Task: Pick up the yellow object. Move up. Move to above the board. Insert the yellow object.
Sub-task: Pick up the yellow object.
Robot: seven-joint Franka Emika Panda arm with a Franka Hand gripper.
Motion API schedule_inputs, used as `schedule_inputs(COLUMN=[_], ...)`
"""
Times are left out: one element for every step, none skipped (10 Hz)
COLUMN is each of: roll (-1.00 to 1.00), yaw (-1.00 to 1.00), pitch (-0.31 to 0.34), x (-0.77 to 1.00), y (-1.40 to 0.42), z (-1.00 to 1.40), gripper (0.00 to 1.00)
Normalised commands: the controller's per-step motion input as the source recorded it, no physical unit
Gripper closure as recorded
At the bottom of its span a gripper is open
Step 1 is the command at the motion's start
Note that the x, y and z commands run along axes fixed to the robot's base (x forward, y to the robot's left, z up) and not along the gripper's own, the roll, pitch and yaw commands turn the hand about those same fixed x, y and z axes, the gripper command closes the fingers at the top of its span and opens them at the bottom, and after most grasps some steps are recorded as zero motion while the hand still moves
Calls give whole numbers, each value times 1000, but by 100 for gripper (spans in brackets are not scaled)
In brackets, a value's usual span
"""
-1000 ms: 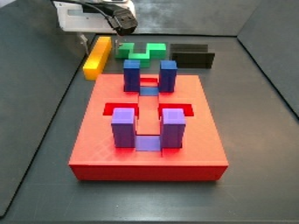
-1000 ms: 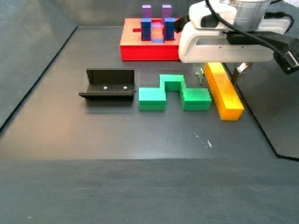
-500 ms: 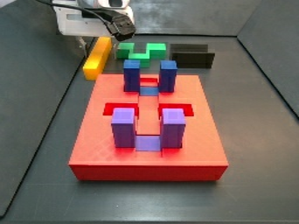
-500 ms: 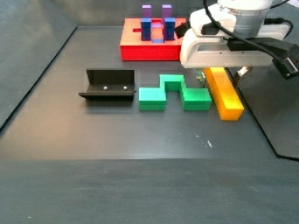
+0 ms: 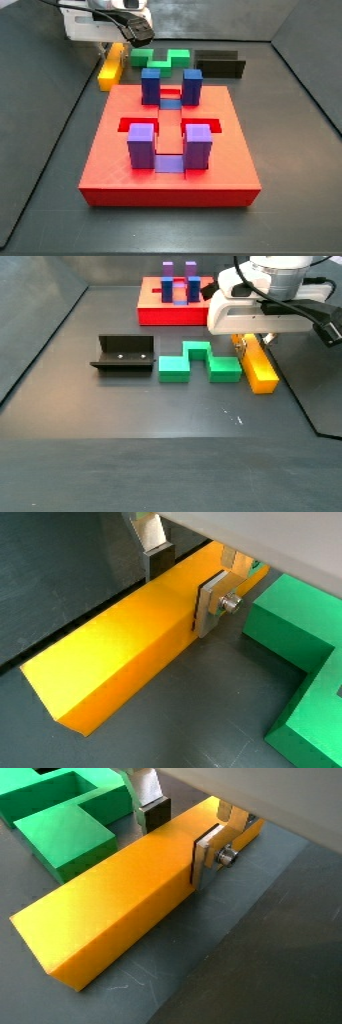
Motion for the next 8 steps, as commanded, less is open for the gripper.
schedule_inputs(roll=[0,0,0,0,0,0,0,0], yaw=[0,0,0,0,0,0,0,0], pitch=[0,0,0,0,0,0,0,0], x=[0,0,0,0,0,0,0,0], y=[0,0,0,0,0,0,0,0], z=[0,0,0,0,0,0,0,0], gripper=[100,100,100,100,100,100,100,100])
